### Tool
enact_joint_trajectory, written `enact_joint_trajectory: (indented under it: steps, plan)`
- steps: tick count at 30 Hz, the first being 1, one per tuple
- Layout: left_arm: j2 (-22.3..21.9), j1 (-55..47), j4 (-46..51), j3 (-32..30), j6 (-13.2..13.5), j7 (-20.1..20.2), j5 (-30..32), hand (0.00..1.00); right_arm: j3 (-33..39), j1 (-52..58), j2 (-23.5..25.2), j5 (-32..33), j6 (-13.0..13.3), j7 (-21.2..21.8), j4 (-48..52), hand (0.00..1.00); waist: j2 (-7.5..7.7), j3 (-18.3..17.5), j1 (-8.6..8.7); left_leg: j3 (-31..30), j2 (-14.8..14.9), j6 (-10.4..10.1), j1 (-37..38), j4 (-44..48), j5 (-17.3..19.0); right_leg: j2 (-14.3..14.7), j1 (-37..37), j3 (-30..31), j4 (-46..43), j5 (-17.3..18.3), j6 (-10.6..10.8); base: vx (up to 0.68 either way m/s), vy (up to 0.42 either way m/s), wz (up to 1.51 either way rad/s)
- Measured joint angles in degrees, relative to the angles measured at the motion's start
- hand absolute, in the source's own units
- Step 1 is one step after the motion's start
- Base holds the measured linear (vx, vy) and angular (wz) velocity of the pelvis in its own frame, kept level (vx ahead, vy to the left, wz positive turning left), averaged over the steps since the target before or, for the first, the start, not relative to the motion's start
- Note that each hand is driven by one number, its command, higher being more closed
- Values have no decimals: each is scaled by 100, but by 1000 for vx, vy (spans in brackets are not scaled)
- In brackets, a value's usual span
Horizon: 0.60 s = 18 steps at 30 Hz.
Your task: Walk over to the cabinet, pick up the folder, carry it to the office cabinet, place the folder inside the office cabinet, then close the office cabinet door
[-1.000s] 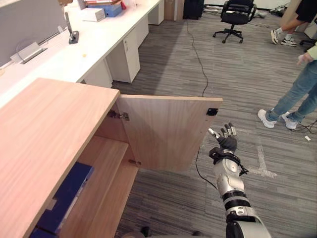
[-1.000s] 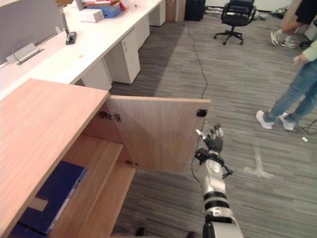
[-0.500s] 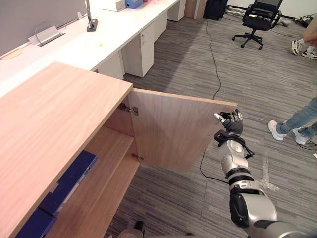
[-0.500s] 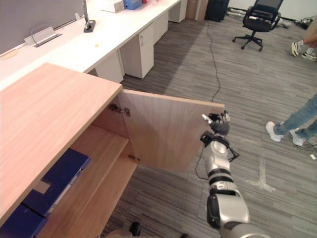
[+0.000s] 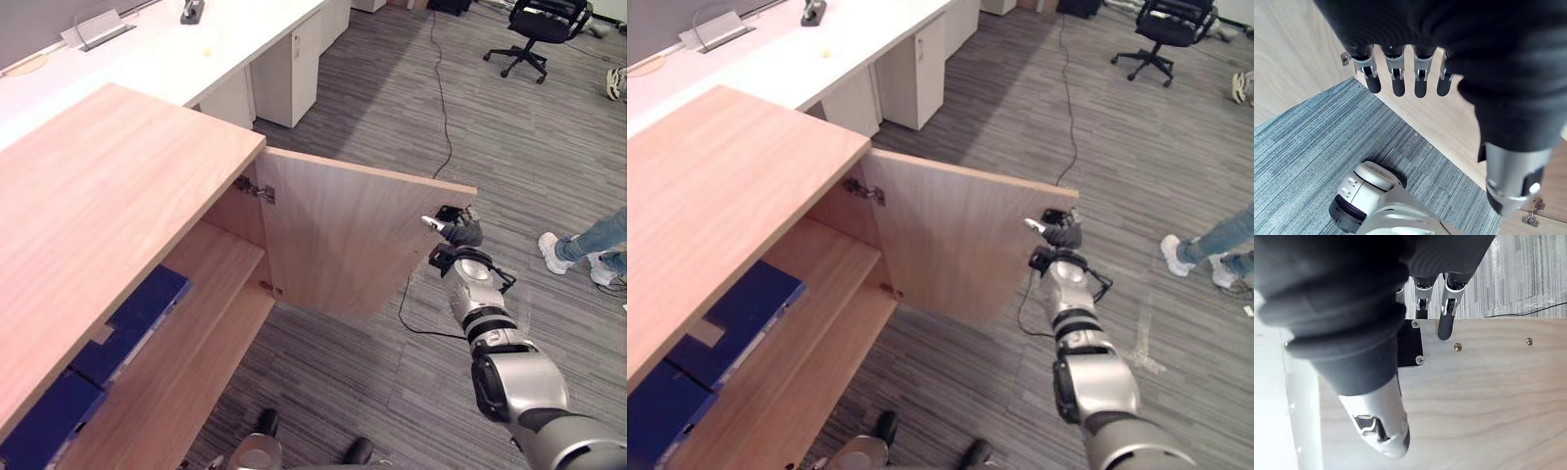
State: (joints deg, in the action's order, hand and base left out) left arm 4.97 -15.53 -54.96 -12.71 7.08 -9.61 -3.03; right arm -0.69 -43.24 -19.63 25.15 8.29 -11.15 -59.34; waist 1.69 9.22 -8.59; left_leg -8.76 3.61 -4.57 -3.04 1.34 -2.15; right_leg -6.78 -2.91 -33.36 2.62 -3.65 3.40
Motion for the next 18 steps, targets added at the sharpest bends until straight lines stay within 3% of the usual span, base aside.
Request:
enact_joint_trajectory:
  steps: [4,7,12,18]
  plan:
    - [34,111,15,1,-3,6,2,0,-580,0,-58,-102,-42,167,15,0,-2,1,12,26,217,-142,10,8,42,207,12,34,-1,34,-123,16,-87,-8]
    - [63,138,43,-2,-4,8,3,0,-1331,10,-136,-289,-114,187,301,0,-3,1,121,145,398,-238,12,33,106,355,64,131,1,83,-209,37,-78,-23]
    - [146,432,42,-15,0,8,87,0,-2583,216,-451,-700,-284,466,1416,0,-17,-9,278,261,759,-384,26,170,209,705,101,362,5,223,-451,61,-100,-29]
    - [124,533,35,-106,5,8,247,0,-3340,389,-642,-954,-309,917,2704,0,-42,-31,330,314,1017,-395,15,421,210,982,81,531,4,370,-672,54,-104,-21]
